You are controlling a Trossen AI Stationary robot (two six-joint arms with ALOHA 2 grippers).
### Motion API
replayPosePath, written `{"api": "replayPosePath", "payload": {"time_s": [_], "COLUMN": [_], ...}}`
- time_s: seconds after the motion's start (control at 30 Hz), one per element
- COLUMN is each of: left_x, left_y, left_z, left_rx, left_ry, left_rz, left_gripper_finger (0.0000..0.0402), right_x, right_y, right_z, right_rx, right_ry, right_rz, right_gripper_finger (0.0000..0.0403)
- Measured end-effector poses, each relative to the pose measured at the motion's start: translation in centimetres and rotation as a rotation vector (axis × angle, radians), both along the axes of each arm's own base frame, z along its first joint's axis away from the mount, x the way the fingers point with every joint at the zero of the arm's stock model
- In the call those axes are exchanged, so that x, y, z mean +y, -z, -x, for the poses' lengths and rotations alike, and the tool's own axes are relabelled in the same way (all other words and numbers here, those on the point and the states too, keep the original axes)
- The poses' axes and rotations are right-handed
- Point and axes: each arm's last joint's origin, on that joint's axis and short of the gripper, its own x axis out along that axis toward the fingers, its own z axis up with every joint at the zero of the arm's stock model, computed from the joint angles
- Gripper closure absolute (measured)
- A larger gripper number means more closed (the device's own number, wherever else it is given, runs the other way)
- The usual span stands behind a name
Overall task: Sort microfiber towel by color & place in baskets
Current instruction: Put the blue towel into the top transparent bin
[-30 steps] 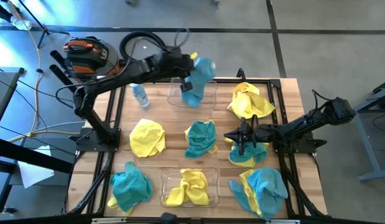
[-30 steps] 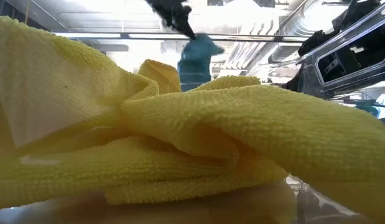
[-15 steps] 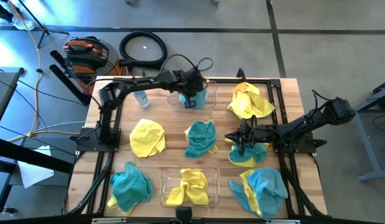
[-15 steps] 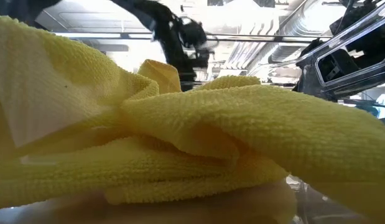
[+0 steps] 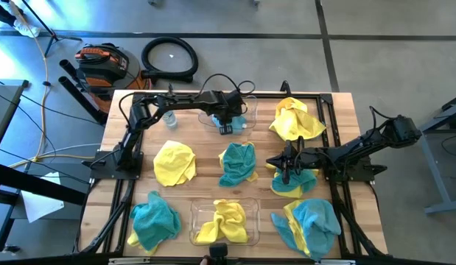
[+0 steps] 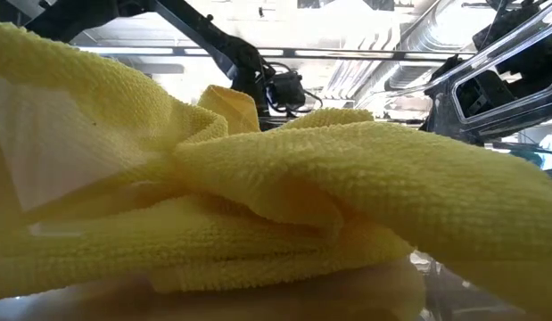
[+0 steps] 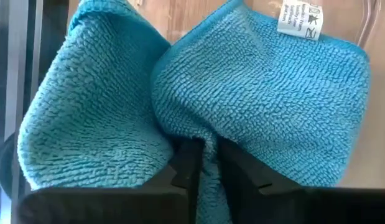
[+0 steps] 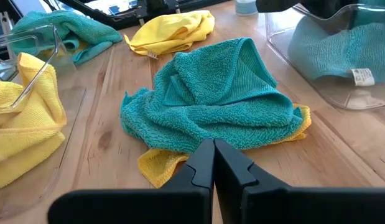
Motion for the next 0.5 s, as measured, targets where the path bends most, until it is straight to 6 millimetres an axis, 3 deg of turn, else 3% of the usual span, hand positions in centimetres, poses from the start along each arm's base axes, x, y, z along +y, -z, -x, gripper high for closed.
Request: {"api": "replayPosePath", "payload": {"time_s": [0.23, 0.5], "left_x": [-0.4, -1.7], "left_y": [-3.2, -8.2], "left_z": [0.5, 1.8], "left_rx": [-0.047, -0.091], "left_ry": [-0.003, -0.07], "left_rz": [-0.07, -0.214], "left_gripper_finger": [0.0292, 0.0287], "right_x": [0.0, 0.0], "right_y": [0.0, 0.0], "right_z": [0.0, 0.0], "right_rx": [0.003, 0.005], "right_ry": [0.0, 0.0], "right_rz": [0.0, 0.001], "right_gripper_finger": [0.0402, 0.0402]}}
